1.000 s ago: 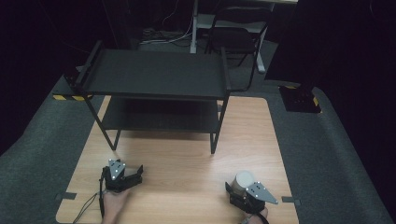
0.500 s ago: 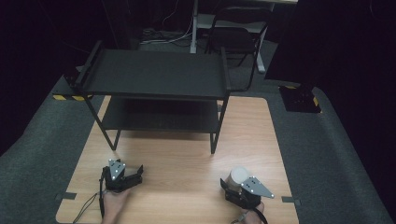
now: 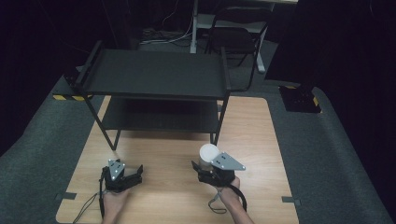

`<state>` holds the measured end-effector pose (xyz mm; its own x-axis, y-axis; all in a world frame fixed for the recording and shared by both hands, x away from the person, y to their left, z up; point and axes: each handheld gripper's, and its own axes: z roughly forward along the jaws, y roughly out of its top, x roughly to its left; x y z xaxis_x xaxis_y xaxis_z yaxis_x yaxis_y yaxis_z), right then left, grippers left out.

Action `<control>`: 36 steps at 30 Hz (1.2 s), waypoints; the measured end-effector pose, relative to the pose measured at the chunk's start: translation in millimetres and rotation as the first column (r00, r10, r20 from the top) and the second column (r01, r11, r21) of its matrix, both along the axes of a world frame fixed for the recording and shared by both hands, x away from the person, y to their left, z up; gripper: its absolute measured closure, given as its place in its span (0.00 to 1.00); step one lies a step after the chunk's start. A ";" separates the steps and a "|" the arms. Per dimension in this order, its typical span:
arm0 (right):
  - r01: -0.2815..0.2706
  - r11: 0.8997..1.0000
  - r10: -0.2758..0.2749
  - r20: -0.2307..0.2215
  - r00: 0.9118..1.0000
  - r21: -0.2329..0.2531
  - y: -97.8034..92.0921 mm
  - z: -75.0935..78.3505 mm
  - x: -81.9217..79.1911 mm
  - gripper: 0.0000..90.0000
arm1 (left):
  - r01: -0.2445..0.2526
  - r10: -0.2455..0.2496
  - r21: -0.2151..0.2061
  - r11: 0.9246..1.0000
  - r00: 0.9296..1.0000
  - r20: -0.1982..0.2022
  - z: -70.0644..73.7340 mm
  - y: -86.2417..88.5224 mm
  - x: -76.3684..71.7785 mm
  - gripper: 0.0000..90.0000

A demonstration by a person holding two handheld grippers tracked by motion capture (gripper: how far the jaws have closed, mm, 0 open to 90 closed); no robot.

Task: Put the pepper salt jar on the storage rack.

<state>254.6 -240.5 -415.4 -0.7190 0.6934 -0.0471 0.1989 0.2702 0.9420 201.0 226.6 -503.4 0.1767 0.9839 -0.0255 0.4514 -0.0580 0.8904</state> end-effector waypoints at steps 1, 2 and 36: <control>-0.006 1.000 0.006 0.007 1.000 0.002 5.0 4.1 3.7 0.32 | 0.000 0.000 0.000 1.000 1.000 0.000 -0.1 0.0 -0.1 0.06; -0.006 1.000 0.006 0.007 1.000 0.002 5.0 4.1 3.7 0.32 | 0.000 0.000 0.000 1.000 1.000 0.000 -0.1 0.0 -0.1 0.06; 0.056 0.998 -0.057 0.038 0.998 0.022 90.7 58.1 74.7 0.32 | -0.018 0.018 -0.004 1.000 1.000 0.001 -0.3 -2.0 0.0 0.06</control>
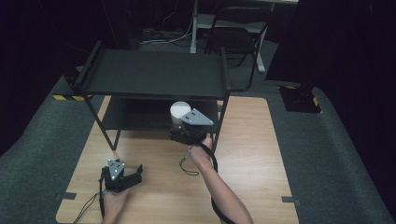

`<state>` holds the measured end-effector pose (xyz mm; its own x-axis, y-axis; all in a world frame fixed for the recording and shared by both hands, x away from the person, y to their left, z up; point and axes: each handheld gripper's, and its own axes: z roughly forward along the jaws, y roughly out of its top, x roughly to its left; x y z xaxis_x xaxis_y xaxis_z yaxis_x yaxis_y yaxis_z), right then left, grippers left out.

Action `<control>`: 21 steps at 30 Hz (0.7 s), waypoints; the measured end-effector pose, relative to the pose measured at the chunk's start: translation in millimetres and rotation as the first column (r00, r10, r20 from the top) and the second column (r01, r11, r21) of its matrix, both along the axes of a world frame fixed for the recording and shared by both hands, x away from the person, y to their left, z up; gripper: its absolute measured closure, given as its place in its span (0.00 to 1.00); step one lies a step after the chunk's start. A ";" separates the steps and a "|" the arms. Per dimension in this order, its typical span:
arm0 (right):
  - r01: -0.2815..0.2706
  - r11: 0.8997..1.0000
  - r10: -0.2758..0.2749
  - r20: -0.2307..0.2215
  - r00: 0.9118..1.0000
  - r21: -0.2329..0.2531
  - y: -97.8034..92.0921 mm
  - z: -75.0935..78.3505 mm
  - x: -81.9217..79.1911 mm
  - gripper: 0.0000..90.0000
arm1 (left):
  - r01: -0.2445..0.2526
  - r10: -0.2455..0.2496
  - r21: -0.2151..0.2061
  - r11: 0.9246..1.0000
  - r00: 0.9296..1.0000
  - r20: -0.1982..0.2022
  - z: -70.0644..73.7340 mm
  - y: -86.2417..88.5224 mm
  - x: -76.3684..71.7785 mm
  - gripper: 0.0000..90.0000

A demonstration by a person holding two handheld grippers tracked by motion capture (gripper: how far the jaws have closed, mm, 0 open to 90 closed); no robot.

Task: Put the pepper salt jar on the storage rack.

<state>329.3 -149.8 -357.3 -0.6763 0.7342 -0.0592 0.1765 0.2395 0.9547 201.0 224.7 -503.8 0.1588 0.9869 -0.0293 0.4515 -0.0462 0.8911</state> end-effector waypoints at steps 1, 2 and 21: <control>0.002 1.000 -0.002 -0.005 1.000 0.007 0.3 -0.3 1.9 0.32 | 0.000 0.000 0.000 1.000 1.000 0.000 0.0 0.0 0.0 0.06; 0.004 1.000 -0.004 -0.005 1.000 0.015 0.6 -1.1 3.9 0.32 | 0.001 -0.001 0.001 1.000 1.000 0.000 0.0 0.0 -0.1 0.06; 0.068 0.991 -0.072 0.024 0.997 0.118 20.4 -21.9 33.2 0.32 | 0.006 -0.006 0.002 1.000 1.000 0.000 0.2 0.3 -0.1 0.06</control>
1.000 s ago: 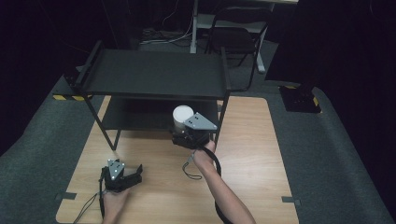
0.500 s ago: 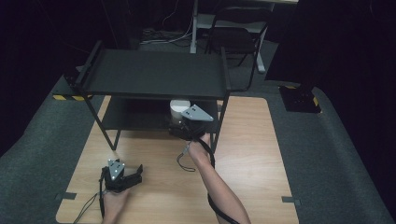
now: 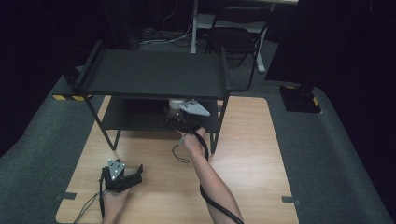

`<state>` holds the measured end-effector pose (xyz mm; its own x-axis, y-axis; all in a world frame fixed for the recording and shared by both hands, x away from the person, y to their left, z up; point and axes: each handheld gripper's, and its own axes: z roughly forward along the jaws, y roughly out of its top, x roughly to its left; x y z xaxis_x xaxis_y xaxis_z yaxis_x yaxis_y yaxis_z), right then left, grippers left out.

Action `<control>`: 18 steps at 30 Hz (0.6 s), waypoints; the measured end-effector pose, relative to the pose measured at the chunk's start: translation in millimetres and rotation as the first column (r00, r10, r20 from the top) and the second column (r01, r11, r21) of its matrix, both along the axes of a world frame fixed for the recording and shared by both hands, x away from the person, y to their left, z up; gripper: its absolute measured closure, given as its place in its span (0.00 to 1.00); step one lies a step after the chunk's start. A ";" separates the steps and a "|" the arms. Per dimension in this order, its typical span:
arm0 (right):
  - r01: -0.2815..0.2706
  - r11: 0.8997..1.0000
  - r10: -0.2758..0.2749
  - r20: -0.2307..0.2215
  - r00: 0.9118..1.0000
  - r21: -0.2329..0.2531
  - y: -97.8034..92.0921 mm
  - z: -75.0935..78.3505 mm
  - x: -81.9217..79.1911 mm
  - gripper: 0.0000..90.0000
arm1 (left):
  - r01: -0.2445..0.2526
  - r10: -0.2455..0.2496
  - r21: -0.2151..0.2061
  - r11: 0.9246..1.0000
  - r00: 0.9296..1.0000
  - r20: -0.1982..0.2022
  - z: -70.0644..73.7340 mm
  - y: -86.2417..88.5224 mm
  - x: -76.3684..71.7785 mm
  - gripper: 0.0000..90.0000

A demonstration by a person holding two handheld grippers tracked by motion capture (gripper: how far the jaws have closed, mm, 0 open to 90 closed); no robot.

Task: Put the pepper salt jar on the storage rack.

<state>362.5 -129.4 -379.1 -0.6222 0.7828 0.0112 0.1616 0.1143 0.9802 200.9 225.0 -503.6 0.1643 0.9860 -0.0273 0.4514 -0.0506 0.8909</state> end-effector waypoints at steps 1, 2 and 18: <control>0.005 1.000 -0.005 0.002 1.000 0.002 1.2 -0.7 1.2 0.32 | 0.000 0.000 0.000 1.000 1.000 0.000 0.0 0.0 0.0 0.06; 0.013 1.000 -0.013 0.005 1.000 0.007 2.8 -2.1 1.9 0.32 | 0.000 0.000 0.000 1.000 1.000 0.000 0.0 0.0 0.1 0.06; 0.025 1.000 -0.025 0.014 1.000 0.016 -4.8 -8.5 -4.8 0.09 | 0.009 -0.009 -0.012 1.000 1.000 0.004 -0.5 2.2 0.1 0.06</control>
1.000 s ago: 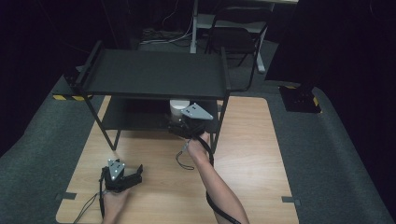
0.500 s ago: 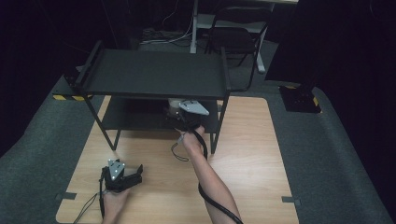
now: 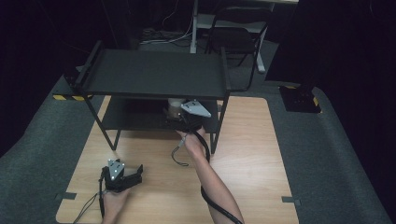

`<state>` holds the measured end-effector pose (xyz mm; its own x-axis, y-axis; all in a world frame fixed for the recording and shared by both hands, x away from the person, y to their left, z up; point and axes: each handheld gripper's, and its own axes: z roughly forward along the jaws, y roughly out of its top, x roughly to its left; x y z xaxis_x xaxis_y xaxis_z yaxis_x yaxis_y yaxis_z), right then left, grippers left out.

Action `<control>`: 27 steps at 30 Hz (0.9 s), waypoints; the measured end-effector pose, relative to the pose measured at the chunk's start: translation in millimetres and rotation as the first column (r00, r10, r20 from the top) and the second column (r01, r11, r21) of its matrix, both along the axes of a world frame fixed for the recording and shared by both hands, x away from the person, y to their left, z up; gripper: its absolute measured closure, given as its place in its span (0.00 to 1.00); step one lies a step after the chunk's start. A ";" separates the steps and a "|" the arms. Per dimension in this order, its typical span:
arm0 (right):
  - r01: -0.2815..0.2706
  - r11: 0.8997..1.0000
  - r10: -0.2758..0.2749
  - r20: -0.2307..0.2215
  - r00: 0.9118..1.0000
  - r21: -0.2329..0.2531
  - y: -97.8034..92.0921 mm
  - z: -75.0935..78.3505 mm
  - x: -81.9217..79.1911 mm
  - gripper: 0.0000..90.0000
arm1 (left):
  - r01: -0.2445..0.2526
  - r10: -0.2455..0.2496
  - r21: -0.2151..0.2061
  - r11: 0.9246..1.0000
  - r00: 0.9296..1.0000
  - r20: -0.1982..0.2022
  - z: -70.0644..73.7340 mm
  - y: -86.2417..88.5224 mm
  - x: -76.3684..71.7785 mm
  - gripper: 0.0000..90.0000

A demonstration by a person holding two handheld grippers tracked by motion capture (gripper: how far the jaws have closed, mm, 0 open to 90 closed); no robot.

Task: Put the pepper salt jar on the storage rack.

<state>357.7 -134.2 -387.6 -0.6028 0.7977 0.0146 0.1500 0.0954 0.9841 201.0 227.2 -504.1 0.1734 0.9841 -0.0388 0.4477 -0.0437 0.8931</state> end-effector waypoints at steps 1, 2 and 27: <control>-0.002 1.000 0.002 0.001 1.000 0.005 -3.3 -0.7 -2.9 0.09 | 0.000 0.000 0.000 1.000 1.000 0.000 0.1 0.0 0.0 0.06; -0.003 1.000 0.003 0.005 1.000 0.002 -6.1 -1.5 -5.4 0.09 | 0.000 0.000 0.000 1.000 1.000 -0.001 0.1 -0.1 0.0 0.06; -0.085 0.996 0.085 0.015 0.996 -0.024 -139.2 -81.8 -132.0 0.08 | 0.003 -0.003 0.004 1.000 1.000 -0.005 0.6 0.2 0.7 0.06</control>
<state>225.6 -273.4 -469.4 -0.6684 0.7437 -0.0138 0.1246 0.1302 0.9836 201.7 227.3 -503.5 0.1766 0.9836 -0.0357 0.4518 -0.0488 0.8908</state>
